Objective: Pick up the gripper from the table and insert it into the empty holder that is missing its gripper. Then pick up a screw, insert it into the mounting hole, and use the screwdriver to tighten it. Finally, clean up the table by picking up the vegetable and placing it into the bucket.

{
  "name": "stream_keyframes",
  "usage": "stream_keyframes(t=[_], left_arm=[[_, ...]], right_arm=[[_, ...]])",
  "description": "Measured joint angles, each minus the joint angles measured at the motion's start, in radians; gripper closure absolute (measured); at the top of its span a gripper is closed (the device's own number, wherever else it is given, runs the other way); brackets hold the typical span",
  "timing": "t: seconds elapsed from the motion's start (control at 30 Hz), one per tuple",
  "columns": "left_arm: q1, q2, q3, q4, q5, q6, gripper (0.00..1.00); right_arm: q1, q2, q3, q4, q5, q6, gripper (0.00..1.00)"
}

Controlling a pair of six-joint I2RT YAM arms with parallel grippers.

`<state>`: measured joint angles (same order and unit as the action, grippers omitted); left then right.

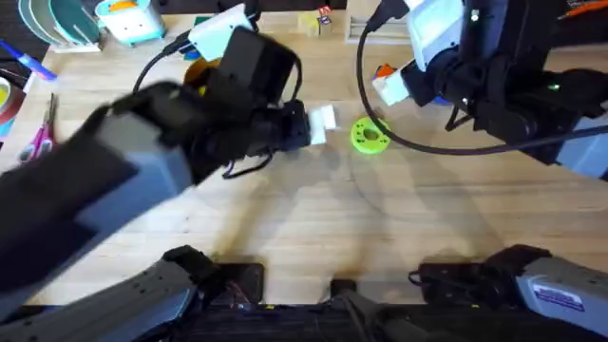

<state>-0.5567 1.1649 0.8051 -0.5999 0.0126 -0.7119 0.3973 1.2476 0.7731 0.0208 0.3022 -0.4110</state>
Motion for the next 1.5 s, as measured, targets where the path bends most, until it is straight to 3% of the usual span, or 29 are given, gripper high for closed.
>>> stream_keyframes(t=[0.13,0.33,0.53,0.87,1.03,1.13,1.23,1.3,1.5], left_arm=[[0.048,0.142,0.128,-0.136,-0.059,-0.076,0.008],[0.108,0.29,0.214,-0.132,-0.092,-0.133,0.008],[0.111,0.39,0.217,-0.14,-0.093,-0.204,0.008],[0.113,0.513,0.217,-0.12,-0.12,-0.228,0.059],[0.114,0.515,0.217,-0.106,-0.135,-0.233,0.196],[0.114,0.516,0.217,-0.099,-0.137,-0.238,0.504],[0.114,0.516,0.217,-0.099,-0.138,-0.239,0.923],[0.114,0.516,0.217,-0.099,-0.139,-0.239,0.983],[0.114,0.516,0.24,-0.143,-0.119,-0.239,0.978]], right_arm=[[0.0,0.0,0.0,0.0,0.0,0.0,0.007],[0.0,0.0,0.0,0.0,0.0,0.0,0.007],[0.0,0.0,0.0,0.0,0.0,0.0,0.009],[0.0,0.0,0.0,0.0,0.0,0.0,0.007],[0.0,0.0,0.0,0.0,0.0,0.0,0.007],[0.0,0.0,0.0,0.0,0.0,0.0,0.007],[0.0,0.0,0.0,0.0,0.0,0.0,0.008],[0.0,0.0,0.0,0.0,0.0,0.0,0.008],[0.0,0.0,0.0,-0.001,0.0,0.0,0.007]])
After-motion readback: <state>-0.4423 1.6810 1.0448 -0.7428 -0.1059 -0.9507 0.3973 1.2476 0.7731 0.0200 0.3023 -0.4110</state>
